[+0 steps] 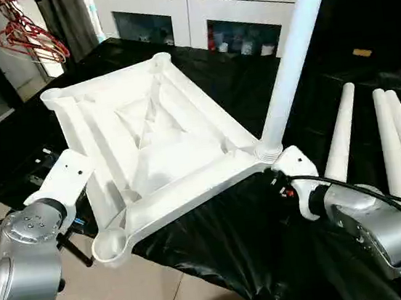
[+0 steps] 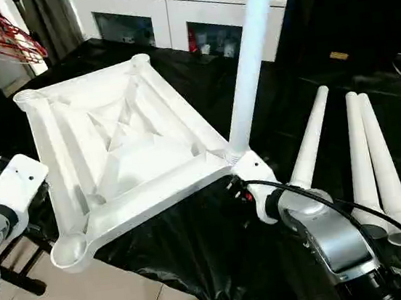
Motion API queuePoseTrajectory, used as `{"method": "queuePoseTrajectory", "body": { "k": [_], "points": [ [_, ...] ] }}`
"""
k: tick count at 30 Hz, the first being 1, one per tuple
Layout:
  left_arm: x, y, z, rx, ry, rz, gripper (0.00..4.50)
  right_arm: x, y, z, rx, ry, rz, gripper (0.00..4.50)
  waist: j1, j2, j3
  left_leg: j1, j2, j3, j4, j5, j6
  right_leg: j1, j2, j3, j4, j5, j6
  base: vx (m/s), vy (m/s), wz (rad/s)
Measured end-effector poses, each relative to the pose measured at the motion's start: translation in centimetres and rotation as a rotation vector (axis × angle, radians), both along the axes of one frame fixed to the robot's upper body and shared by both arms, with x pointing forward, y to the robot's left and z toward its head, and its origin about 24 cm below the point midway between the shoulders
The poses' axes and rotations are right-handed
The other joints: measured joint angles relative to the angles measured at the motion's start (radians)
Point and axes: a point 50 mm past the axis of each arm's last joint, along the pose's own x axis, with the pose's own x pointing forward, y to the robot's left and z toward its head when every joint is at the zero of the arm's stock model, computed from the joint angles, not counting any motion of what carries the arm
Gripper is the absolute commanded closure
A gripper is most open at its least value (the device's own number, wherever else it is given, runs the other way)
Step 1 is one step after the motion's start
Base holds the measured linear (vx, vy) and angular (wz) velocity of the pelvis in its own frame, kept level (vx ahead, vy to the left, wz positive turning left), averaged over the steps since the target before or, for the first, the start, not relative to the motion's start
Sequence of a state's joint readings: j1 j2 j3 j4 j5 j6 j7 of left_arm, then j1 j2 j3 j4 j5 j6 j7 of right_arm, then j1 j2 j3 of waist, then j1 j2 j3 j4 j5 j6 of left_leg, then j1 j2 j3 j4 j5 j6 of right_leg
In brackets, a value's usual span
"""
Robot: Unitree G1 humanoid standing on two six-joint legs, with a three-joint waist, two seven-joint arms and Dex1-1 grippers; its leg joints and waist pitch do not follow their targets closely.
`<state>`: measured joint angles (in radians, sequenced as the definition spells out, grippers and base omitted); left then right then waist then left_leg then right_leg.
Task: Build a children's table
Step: Rotate table base
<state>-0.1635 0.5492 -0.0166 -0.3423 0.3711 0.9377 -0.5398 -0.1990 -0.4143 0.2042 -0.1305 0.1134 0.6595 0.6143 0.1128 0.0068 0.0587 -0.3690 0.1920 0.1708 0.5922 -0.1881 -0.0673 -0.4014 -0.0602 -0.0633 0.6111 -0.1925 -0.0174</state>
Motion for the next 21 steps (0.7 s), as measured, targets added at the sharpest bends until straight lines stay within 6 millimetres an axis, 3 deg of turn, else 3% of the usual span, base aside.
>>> {"method": "queuePoseTrajectory", "body": {
  "k": [3,5,10,17,21],
  "points": [
    [-0.3,-0.5,-1.3,-0.001,0.106,-0.073,4.16,0.1,0.2,-0.5,-0.028,0.012,-0.006,0.70,0.000,0.010,-0.001,0.000,-0.001,-0.001,0.001,0.000,0.000,0.000,0.000,0.000,0.000,0.000,0.000,0.000,0.000,0.00],
    [-0.5,-1.1,-2.0,-0.011,0.158,-0.122,4.40,0.3,0.3,-1.0,-0.037,0.025,-0.031,1.08,0.000,0.016,0.000,0.000,0.000,-0.001,0.001,0.000,0.000,0.000,0.000,0.000,0.000,0.000,-0.001,0.000,0.000,0.00],
    [-0.8,-2.0,-2.8,-0.045,0.243,-0.208,4.50,1.6,1.3,-1.0,-0.022,0.012,-0.070,1.35,-0.004,0.031,-0.002,0.001,0.000,-0.002,0.001,0.000,-0.001,0.000,0.001,0.000,0.002,0.001,-0.002,0.000,0.000,0.00],
    [-0.9,-2.8,-2.8,-0.081,0.365,-0.364,4.50,3.5,2.5,-1.8,0.007,0.003,-0.134,2.02,-0.006,0.029,-0.005,0.001,-0.001,-0.002,0.001,0.001,-0.002,0.000,0.000,0.000,0.003,0.002,-0.003,0.000,0.000,0.00],
    [-1.2,-4.6,-2.7,-0.135,0.450,-0.531,4.50,4.4,2.4,-2.2,-0.033,-0.003,-0.154,2.44,-0.008,0.027,-0.006,0.001,-0.001,-0.001,0.002,0.001,-0.002,0.000,0.000,0.000,0.003,0.002,-0.003,0.000,0.000,0.00]
  ]
}}
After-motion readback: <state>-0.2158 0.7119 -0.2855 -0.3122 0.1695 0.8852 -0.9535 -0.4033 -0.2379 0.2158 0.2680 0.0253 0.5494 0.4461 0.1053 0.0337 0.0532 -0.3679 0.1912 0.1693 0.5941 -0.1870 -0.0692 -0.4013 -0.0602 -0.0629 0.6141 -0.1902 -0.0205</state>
